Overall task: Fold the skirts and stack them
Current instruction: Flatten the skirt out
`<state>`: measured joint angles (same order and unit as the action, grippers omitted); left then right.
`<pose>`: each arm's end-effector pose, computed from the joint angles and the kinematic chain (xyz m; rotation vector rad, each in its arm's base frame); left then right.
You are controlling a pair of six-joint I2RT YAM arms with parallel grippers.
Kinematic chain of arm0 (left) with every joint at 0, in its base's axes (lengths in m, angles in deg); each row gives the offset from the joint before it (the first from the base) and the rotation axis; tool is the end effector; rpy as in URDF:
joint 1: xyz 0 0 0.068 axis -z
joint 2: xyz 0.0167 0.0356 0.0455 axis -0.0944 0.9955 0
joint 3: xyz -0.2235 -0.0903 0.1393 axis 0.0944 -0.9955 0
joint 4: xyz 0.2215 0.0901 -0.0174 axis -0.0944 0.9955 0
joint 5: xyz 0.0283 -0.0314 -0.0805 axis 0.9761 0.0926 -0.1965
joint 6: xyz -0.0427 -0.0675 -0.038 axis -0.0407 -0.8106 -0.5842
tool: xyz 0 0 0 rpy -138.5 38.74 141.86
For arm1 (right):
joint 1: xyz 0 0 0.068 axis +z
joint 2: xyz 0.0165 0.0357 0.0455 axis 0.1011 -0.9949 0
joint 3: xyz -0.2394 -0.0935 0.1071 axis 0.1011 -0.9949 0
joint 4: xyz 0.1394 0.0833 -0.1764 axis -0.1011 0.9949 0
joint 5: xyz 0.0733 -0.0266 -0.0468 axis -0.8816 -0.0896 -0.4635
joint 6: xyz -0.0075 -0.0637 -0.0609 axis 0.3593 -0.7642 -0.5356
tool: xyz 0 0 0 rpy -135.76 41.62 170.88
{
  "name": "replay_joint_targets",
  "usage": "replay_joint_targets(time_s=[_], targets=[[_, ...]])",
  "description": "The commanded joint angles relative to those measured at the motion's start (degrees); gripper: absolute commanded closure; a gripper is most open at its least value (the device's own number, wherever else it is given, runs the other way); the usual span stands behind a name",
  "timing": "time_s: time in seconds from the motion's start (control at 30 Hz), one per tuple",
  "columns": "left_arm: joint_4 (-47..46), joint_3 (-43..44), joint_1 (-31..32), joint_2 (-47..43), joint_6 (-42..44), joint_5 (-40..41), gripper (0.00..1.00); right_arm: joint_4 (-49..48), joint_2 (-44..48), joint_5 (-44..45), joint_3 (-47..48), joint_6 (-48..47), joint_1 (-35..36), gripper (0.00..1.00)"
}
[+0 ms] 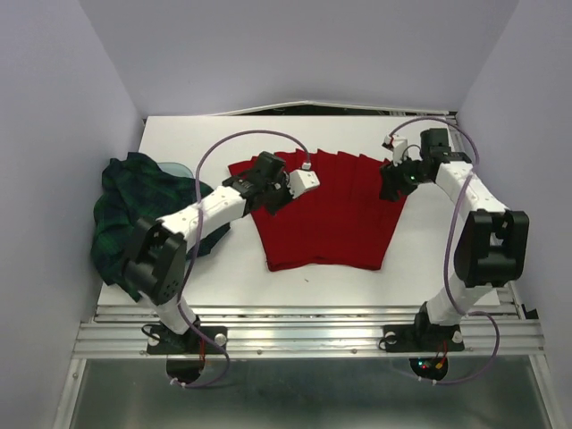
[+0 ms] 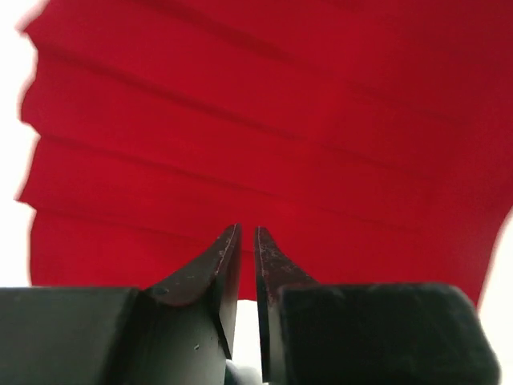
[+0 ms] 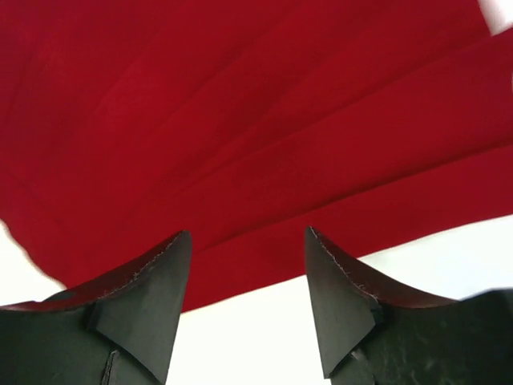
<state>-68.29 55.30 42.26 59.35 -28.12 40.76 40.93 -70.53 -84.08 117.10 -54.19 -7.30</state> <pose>0.2853 -0.2354 0.2589 1.4138 1.7000 -0.2500 0.3461 0.0317 0.2501 -0.8950 2.2335 0.4082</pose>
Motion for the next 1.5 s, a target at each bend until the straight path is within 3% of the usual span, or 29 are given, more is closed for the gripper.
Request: replay_joint_targets(time_s=[0.0, 0.23, 0.43, 0.67, 0.77, 0.87, 1.07, 1.2, 1.33, 1.47], targets=[[6.3, 5.35, -1.95, 6.66, -4.88, 3.7, 0.79, 7.62, -5.04, 1.3, 2.8, 14.78, -0.35, 0.37], [5.33, 6.23, -1.6, 16.86, 0.66, 7.13, 0.91, 5.77, -16.9, 11.55, 4.29, 16.54, 0.18, 0.42], [5.33, 3.51, 2.44, 18.47, -0.12, 5.64, 0.93, 1.99, -23.41, 19.38, 7.8, 16.1, 0.18, 0.42], [5.51, 1.57, 14.65, 18.81, -0.91, 2.04, 0.95, 2.17, -37.21, 23.18, 28.18, 18.12, 0.18, 0.42], [5.51, 6.73, 20.1, 19.6, -3.72, -5.49, 0.93, 2.17, -41.87, 23.0, 38.09, 16.91, 1.14, 0.41], [5.78, 13.23, 21.17, 19.7, -8.55, -15.85, 0.84, 0.07, -40.75, 22.39, 40.15, 14.88, 2.38, 0.38], [5.51, 18.01, 17.14, 11.71, -16.03, -18.01, 0.79, -1.35, -27.93, 18.26, 36.39, 12.68, 2.38, 0.34], [5.95, 15.81, 8.71, 7.83, -15.52, -11.43, 0.79, 3.21, -21.32, 16.24, 31.99, 11.54, 2.38, 0.34], [7.62, 15.28, 3.69, 11.68, -11.38, -3.69, 0.81, 9.71, -19.03, 16.5, 26.72, 11.27, 2.38, 0.36], [6.22, 14.58, 3.06, 15.73, -7.78, 0.62, 0.82, 10.43, -16.4, 21.14, 18.38, 10.4, 2.38, 0.36]])
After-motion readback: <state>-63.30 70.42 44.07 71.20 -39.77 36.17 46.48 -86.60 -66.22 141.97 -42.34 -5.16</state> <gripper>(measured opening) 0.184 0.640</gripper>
